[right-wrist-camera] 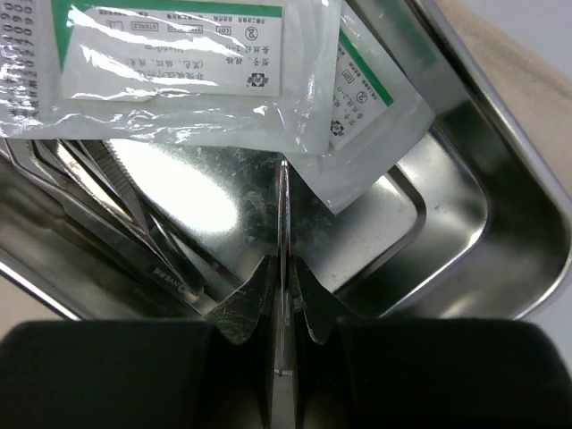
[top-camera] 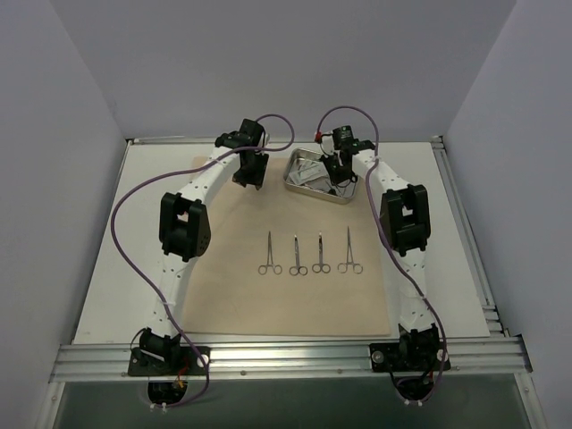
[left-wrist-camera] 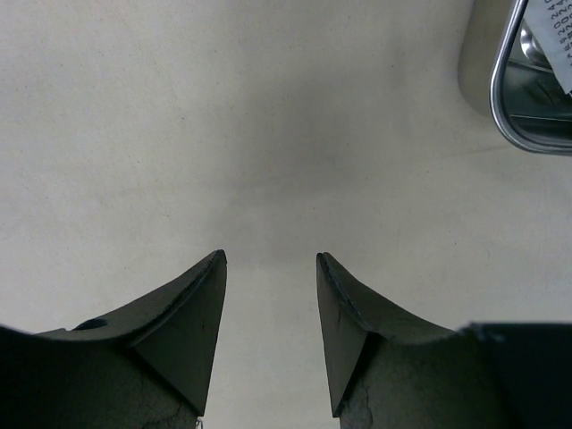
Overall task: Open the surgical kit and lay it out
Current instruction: Pick up the medical item from the container, then place the medical item in the surgical kit.
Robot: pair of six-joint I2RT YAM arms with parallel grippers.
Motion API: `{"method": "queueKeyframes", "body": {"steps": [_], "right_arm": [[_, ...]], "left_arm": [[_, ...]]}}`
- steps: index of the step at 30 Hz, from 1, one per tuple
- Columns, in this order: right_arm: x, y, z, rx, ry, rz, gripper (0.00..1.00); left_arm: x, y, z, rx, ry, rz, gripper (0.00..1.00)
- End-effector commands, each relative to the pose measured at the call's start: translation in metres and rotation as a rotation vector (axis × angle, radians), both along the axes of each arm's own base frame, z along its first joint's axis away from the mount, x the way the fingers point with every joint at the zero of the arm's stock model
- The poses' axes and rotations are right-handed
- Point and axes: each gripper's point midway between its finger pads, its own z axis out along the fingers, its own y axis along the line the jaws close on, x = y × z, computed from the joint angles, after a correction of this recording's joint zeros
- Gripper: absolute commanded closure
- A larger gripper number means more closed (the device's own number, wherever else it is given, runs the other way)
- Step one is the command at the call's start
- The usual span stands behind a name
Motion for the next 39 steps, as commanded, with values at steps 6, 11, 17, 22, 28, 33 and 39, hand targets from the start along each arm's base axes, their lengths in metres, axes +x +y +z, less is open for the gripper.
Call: {"method": "queueKeyframes", "body": {"steps": [6, 11, 17, 22, 28, 33, 39], "right_arm": [[0.007, -0.012, 0.079, -0.014, -0.140, 0.012, 1.00], [0.024, -0.004, 0.123, 0.064, -0.249, -0.039, 1.00], [0.029, 0.015, 0.195, 0.322, -0.406, -0.269, 1.00], [-0.029, 0.104, 0.202, 0.617, -0.462, -0.412, 1.00], [-0.082, 0.187, 0.152, 0.630, -0.274, -0.474, 1.00], [-0.136, 0.231, 0.099, 0.537, -0.147, -0.502, 1.00], [-0.194, 0.259, 0.046, 0.425, -0.060, -0.457, 1.00]], "left_arm": [[0.026, 0.017, 0.047, 0.008, -0.145, 0.035, 0.46], [0.031, 0.032, 0.054, 0.025, -0.161, 0.058, 0.46], [0.039, 0.066, 0.075, 0.043, -0.199, 0.117, 0.46], [0.049, 0.139, 0.109, 0.113, -0.273, 0.262, 0.46], [0.040, 0.222, 0.148, 0.245, -0.338, 0.438, 0.42], [0.021, 0.249, 0.153, 0.243, -0.308, 0.508, 0.42], [0.002, 0.244, 0.146, 0.217, -0.277, 0.492, 0.41]]}}
